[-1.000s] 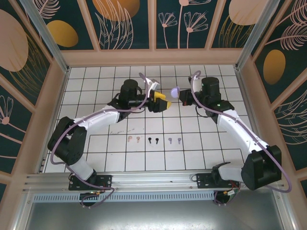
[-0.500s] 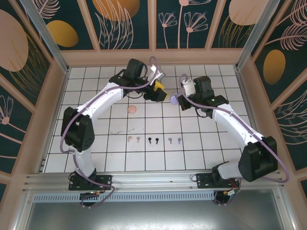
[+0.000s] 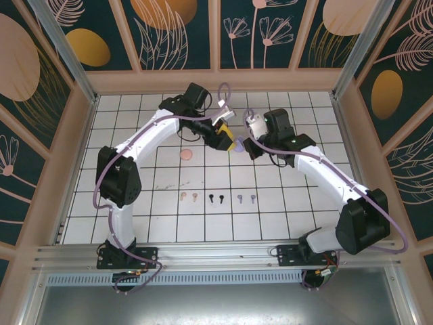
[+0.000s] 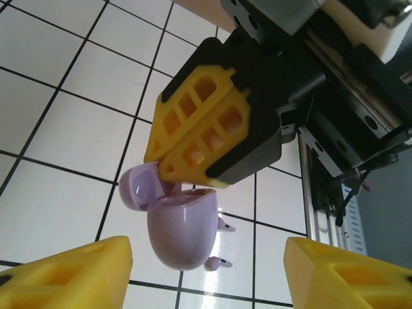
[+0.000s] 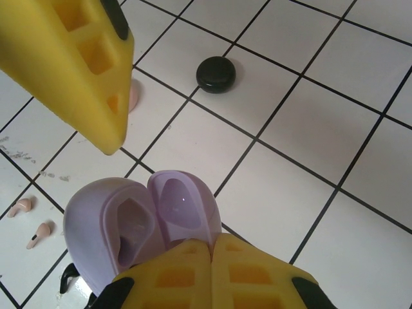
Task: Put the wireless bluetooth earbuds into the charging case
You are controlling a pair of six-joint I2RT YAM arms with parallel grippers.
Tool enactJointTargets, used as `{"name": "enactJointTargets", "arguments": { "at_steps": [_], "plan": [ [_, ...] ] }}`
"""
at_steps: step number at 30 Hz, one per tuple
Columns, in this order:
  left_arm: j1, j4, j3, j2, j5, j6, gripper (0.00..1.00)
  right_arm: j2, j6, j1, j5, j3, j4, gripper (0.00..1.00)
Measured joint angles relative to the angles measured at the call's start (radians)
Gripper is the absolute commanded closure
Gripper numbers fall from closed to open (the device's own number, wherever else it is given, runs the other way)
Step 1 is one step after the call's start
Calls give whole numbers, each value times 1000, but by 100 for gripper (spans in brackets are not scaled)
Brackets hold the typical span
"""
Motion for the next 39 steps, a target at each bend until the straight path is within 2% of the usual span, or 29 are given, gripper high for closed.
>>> {"name": "enactJointTargets", "arguments": {
  "at_steps": [12, 32, 39],
  "plan": [
    [0, -30, 38, 49, 30, 5, 40, 0, 0, 6, -27, 0, 0, 100],
    [2, -32, 51, 84, 64, 5, 52, 0, 0, 6, -42, 0, 1, 100],
    [3, -34, 51, 88, 71, 5, 49, 0, 0, 6, -45, 0, 1, 100]
  ]
}}
